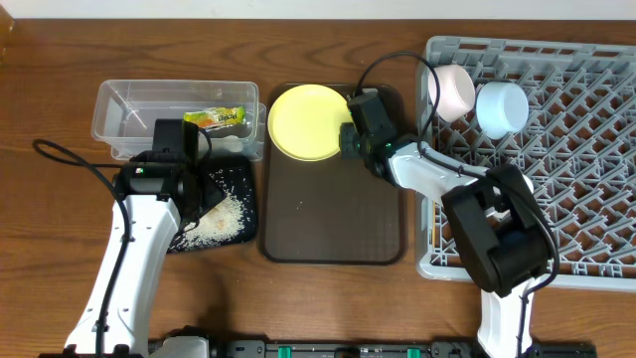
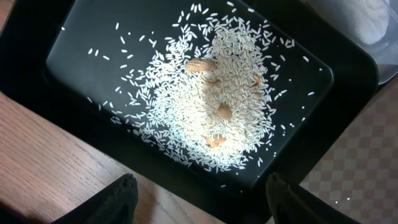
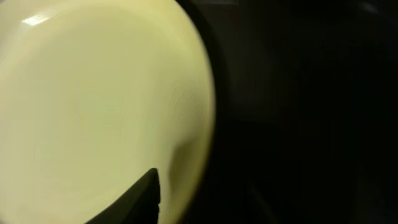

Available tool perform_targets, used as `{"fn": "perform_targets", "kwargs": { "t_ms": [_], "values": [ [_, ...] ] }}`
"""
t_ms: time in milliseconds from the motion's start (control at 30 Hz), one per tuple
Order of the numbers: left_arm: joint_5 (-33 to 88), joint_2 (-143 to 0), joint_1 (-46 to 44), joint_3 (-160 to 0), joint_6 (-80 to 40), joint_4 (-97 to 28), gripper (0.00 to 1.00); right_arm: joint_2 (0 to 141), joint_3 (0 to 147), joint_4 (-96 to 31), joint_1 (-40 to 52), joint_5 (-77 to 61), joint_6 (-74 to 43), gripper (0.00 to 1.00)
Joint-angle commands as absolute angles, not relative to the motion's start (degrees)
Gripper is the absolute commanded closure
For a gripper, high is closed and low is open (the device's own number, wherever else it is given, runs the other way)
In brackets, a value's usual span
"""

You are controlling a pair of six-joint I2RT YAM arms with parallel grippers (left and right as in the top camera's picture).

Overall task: Sort waste into correct bins and load items into the dishwasher rack
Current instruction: 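Carry the yellow plate to the rack and stand it upright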

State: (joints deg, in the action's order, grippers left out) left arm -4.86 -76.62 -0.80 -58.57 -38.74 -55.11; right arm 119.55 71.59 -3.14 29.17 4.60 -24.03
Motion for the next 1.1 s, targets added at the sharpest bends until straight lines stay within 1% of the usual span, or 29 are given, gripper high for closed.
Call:
{"fn": "perform_targets", "kwargs": {
  "t_ms": [0, 167, 367, 600, 867, 1067],
  "values": [
    [-5.3, -76.5, -0.6, -59.1, -38.2, -55.2, 0.31, 121.1, 72.4, -5.0, 29.2, 7.5, -26.3, 0.71],
    [-5.3, -76.5, -0.6, -59.1, -38.2, -55.2, 0.31, 120.7, 72.4, -6.3, 29.2, 7.5, -26.3, 0.99],
    [-5.3, -76.5, -0.6, -59.1, -38.2, -55.4, 0.31, 115.2, 72.4, -9.6, 27.2, 7.5, -24.7, 0.99],
    [-5.3, -76.5, -0.6, -59.1, -38.2, -55.4, 0.31, 101.0, 72.4, -21.4, 22.1, 8.3, -15.5, 0.99],
    [-5.3, -76.5, -0.6, -59.1, -38.2, -55.2, 0.31, 84.3, 72.4, -35.3, 14.4, 18.3, -8.1, 0.99],
    [-5.3, -76.5, -0.6, -59.1, -38.2, -55.2, 0.30, 77.8, 72.4, -40.8, 10.0, 33.9, 2.1, 0.99]
  ]
}}
